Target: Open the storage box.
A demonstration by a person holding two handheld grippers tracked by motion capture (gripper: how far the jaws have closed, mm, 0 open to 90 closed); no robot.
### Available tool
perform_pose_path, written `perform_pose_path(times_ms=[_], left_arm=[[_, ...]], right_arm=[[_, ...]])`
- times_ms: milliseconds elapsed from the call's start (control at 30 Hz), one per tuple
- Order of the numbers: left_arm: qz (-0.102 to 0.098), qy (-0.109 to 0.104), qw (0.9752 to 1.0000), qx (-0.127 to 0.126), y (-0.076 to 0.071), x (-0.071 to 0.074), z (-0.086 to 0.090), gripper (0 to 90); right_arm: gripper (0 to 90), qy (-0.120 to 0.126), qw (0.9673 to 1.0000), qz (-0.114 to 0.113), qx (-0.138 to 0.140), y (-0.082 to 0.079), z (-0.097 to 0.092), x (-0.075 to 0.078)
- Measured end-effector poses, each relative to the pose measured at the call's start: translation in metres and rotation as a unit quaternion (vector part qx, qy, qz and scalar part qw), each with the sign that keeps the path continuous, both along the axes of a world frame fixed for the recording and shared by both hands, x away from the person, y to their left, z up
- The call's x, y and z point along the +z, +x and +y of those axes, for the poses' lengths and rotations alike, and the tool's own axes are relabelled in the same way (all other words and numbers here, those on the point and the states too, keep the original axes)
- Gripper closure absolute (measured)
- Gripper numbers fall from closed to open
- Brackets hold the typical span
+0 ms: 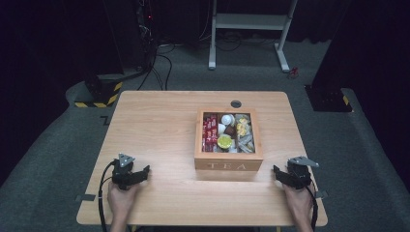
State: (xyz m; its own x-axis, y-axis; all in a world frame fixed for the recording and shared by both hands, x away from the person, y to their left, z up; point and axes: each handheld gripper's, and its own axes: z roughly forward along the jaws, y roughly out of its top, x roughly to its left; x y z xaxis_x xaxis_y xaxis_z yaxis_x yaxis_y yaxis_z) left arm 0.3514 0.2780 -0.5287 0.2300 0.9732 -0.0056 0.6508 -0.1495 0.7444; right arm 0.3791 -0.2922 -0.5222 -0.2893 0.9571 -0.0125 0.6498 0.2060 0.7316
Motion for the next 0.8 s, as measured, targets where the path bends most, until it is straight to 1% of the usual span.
perform_pose_path(times_ms=[100, 167, 200, 233, 267, 333, 533, 600, 733, 800], left_arm=[[0.002, 0.0, 1.0, -0.001, 0.0, 0.0, 0.0, 24.0], [0.002, 0.0, 1.0, -0.001, 0.0, 0.0, 0.0, 24.0], [0.002, 0.0, 1.0, -0.001, 0.0, 0.0, 0.0, 24.0], [0.002, 0.0, 1.0, -0.001, 0.0, 0.0, 0.0, 24.0], [0.002, 0.0, 1.0, -0.001, 0.0, 0.0, 0.0, 24.0], [0.002, 0.001, 1.0, -0.001, 0.0, 0.0, 0.0, 24.0], [0.001, -0.001, 1.0, -0.001, 0.0, 0.0, 0.0, 24.0], [0.001, 0.0, 1.0, -0.001, 0.0, 0.0, 0.0, 23.9], [0.001, 0.0, 1.0, -0.001, 0.0, 0.0, 0.0, 23.9], [0.002, -0.001, 1.0, -0.001, 0.0, 0.0, 0.0, 23.9]], right_arm=[[41.7, 0.002, 1.0, 0.0, -0.003, -0.002, 0.001, 0.0], [43.4, 0.002, 1.0, -0.002, 0.0, -0.003, 0.0, 0.0], [44.0, 0.005, 1.0, 0.0, 0.002, -0.003, 0.0, 0.001], [44.8, 0.014, 0.9999, 0.002, 0.005, -0.005, -0.001, 0.001], [44.8, 0.014, 0.9999, 0.002, 0.005, -0.005, -0.001, 0.001], [46.1, 0.024, 0.9996, 0.004, 0.012, -0.008, -0.001, 0.002], [53.2, 0.027, 0.9993, -0.004, 0.026, -0.014, 0.002, 0.003], [57.4, 0.036, 0.9988, -0.007, 0.032, -0.018, 0.003, 0.004], [60.4, 0.04, 0.9983, -0.013, 0.04, -0.022, 0.006, 0.006], [62.3, 0.044, 0.9977, -0.016, 0.049, -0.024, 0.008, 0.007]])
